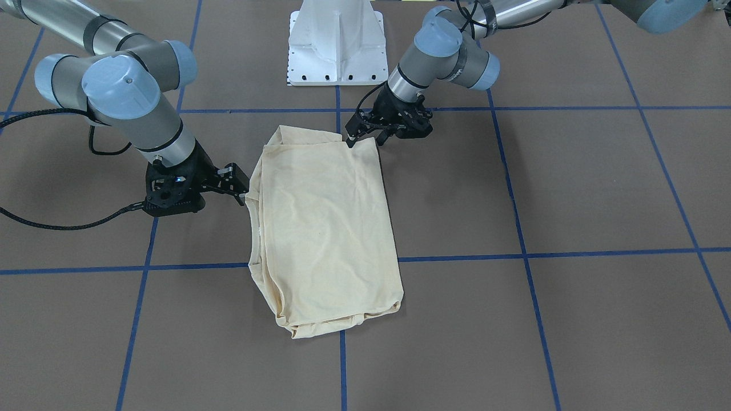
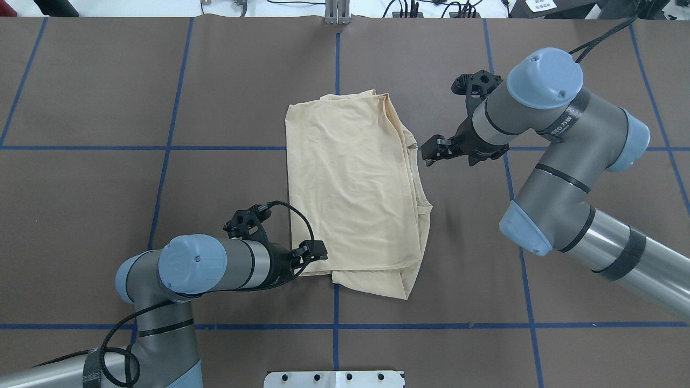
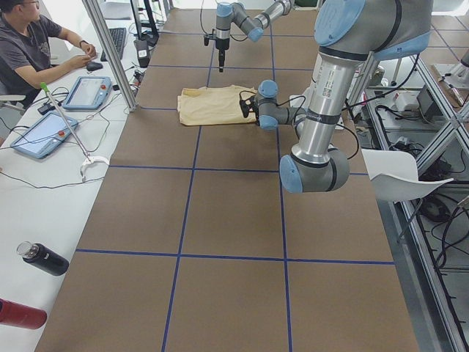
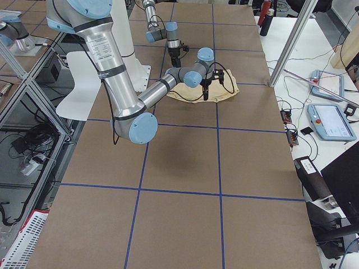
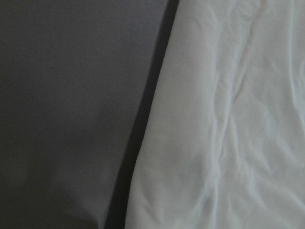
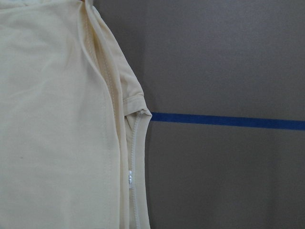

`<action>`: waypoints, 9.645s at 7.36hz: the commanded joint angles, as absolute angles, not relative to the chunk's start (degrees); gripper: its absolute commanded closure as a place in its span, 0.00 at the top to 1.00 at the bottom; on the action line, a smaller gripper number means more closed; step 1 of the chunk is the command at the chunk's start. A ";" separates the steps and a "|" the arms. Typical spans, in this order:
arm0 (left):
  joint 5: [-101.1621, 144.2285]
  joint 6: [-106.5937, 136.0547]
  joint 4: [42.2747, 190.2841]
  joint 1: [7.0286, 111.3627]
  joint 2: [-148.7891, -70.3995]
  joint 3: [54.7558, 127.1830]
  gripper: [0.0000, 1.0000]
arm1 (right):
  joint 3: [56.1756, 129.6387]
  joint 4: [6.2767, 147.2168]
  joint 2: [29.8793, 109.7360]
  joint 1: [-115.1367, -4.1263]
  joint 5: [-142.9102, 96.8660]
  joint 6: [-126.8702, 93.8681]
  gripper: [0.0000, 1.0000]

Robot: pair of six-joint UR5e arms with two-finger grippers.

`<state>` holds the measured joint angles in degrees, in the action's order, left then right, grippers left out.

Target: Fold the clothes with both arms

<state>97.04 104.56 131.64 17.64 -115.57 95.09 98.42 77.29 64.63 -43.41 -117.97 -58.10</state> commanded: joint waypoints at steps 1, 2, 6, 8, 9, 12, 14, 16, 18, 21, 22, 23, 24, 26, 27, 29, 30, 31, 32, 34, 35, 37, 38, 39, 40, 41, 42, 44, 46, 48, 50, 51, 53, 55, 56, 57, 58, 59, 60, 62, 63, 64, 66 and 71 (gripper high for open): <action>97.21 104.68 130.79 17.49 -115.84 95.36 0.64 | 99.31 77.43 65.04 -43.42 -118.04 -58.10 1.00; 97.29 104.68 130.26 17.40 -116.27 95.36 0.54 | 99.58 77.43 65.21 -43.42 -118.04 -58.10 1.00; 97.38 104.68 130.17 17.40 -116.11 95.54 0.10 | 101.34 80.50 65.39 -43.42 -117.95 -58.18 1.00; 97.47 104.68 130.17 17.49 -116.02 95.71 0.00 | 102.21 80.51 65.57 -41.68 -117.95 -62.28 1.00; 97.38 104.68 130.17 17.58 -115.93 95.80 0.00 | 102.30 80.42 64.87 -38.35 -117.17 -66.84 1.00; 97.38 104.68 130.17 17.75 -115.67 96.06 0.00 | 102.48 80.42 62.84 -29.22 -107.01 -83.33 1.00; 97.38 104.68 130.17 17.67 -115.49 95.98 0.00 | 102.74 83.47 61.88 -24.62 -101.09 -93.90 1.00; 97.38 104.68 130.17 17.67 -115.40 95.98 0.00 | 105.54 90.58 61.53 -21.28 -97.91 -100.15 1.00; 97.38 104.59 130.17 17.67 -115.40 95.98 0.00 | 107.22 90.97 62.31 -20.83 -98.52 -106.24 1.00; 97.29 104.59 130.17 17.58 -115.49 96.06 0.00 | 106.26 90.88 63.45 -17.15 -97.65 -106.44 0.99; 97.29 104.59 130.17 17.67 -115.40 95.98 0.00 | 106.00 90.88 63.54 -17.05 -97.30 -106.35 0.98; 97.29 104.50 130.17 17.67 -115.40 95.98 0.00 | 105.74 90.88 63.46 -17.31 -97.38 -106.52 0.98; 97.29 104.41 130.17 17.58 -115.40 95.98 0.00 | 105.65 90.97 63.54 -17.40 -97.38 -106.44 0.98; 97.21 104.41 130.17 17.67 -115.40 95.98 0.00 | 105.56 90.97 63.11 -18.19 -97.47 -106.35 0.98; 97.21 104.41 130.17 17.67 -115.40 95.98 0.00 | 105.56 90.88 62.93 -18.54 -97.47 -106.43 0.98; 97.21 104.33 130.17 17.58 -115.40 95.98 0.00 | 105.47 90.79 62.93 -18.81 -97.47 -106.52 0.98; 97.21 104.33 130.17 17.58 -115.40 95.98 0.00 | 105.29 90.97 62.84 -18.81 -97.56 -106.44 0.98; 97.21 104.33 130.17 17.58 -115.40 95.98 0.00 | 104.42 90.79 62.75 -18.72 -97.65 -106.44 0.98; 97.21 104.33 130.17 17.49 -115.40 95.98 0.00 | 103.20 90.18 62.75 -18.63 -97.73 -106.44 0.98; 97.12 104.33 130.17 17.40 -115.31 95.98 0.00 | 102.92 90.44 62.23 -18.63 -98.00 -106.35 0.98; 97.03 104.33 130.17 17.40 -115.31 95.98 0.00 | 102.83 90.61 62.23 -18.63 -98.00 -106.35 0.98; 97.03 104.33 130.17 17.40 -115.31 96.06 0.00 | 103.27 90.97 62.31 -18.72 -98.00 -106.44 0.81; 97.03 104.33 130.17 17.32 -115.23 96.06 0.00 | 103.27 90.97 62.40 -18.55 -98.00 -106.44 0.81; 97.03 104.33 130.17 17.31 -115.31 96.06 0.00 | 103.36 91.05 62.49 -18.54 -98.00 -106.44 0.80; 97.03 104.33 130.17 17.31 -115.31 96.06 0.00 | 103.36 91.05 62.66 -18.37 -98.00 -106.44 0.72; 97.03 104.33 130.17 17.31 -115.23 95.98 0.00 | 103.36 91.05 62.75 -18.37 -98.00 -106.44 0.70; 97.03 104.33 130.17 17.31 -115.40 96.06 0.00 | 103.45 91.05 62.67 -18.37 -98.09 -106.44 0.66; 97.03 104.33 130.17 17.31 -115.49 96.06 0.00 | 103.62 91.05 62.67 -18.37 -98.09 -106.44 0.48; 97.03 104.33 130.17 17.31 -115.58 96.06 0.00 | 103.80 91.05 62.75 -18.37 -98.00 -106.44 0.00; 97.03 104.33 130.17 17.31 -115.66 96.06 0.00 | 103.80 91.05 62.40 -18.37 -98.09 -106.44 0.00; 97.03 104.33 130.17 17.31 -115.75 96.15 0.00 | 104.49 92.36 62.40 -18.37 -98.09 -106.44 0.00; 97.03 104.33 130.17 17.31 -115.84 96.15 0.00 | 107.55 95.51 62.32 -18.37 -98.17 -106.44 0.00; 97.03 104.33 130.17 17.31 -115.75 96.85 0.00 | 111.52 99.05 62.84 -18.81 -100.72 -106.08 0.00; 97.03 104.24 130.08 17.23 -115.05 98.95 0.00 | 111.62 99.05 63.19 -18.81 -100.72 -106.17 0.00; 97.21 104.24 127.21 16.97 -115.05 101.40 0.00 | 111.62 98.97 63.28 -18.81 -100.72 -106.26 0.00; 97.29 104.24 122.74 14.09 -114.96 105.43 0.00 | 111.71 98.88 63.98 -18.72 -100.90 -106.09 0.00; 97.29 104.24 119.22 11.89 -114.96 108.43 0.00 | 112.49 98.88 64.07 -17.59 -100.90 -106.00 0.00; 97.21 104.24 117.79 10.13 -114.79 109.59 0.00 | 113.02 98.96 64.42 -15.93 -100.90 -106.00 0.00; 97.12 104.24 117.51 8.80 -114.18 109.60 0.00 | 114.16 98.96 65.82 -14.26 -100.99 -105.91 0.00; 97.21 104.15 117.51 8.61 -113.91 110.12 0.00 | 116.00 98.96 66.27 -13.45 -101.60 -105.91 0.00; 97.21 104.06 117.51 8.87 -113.91 110.30 0.00 | 116.97 98.88 66.18 -14.14 -101.95 -105.56 0.00; 97.29 104.06 117.51 9.40 -113.99 111.26 0.00 | 116.46 98.88 65.92 -15.54 -101.95 -105.12 0.00; 97.38 102.67 117.42 12.37 -114.08 112.50 0.00 | 116.28 98.35 65.65 -19.93 -101.69 -99.95 0.00; 99.56 93.61 113.29 24.50 -114.61 112.68 0.00 | 110.67 98.17 57.24 -30.83 -101.51 -90.64 0.00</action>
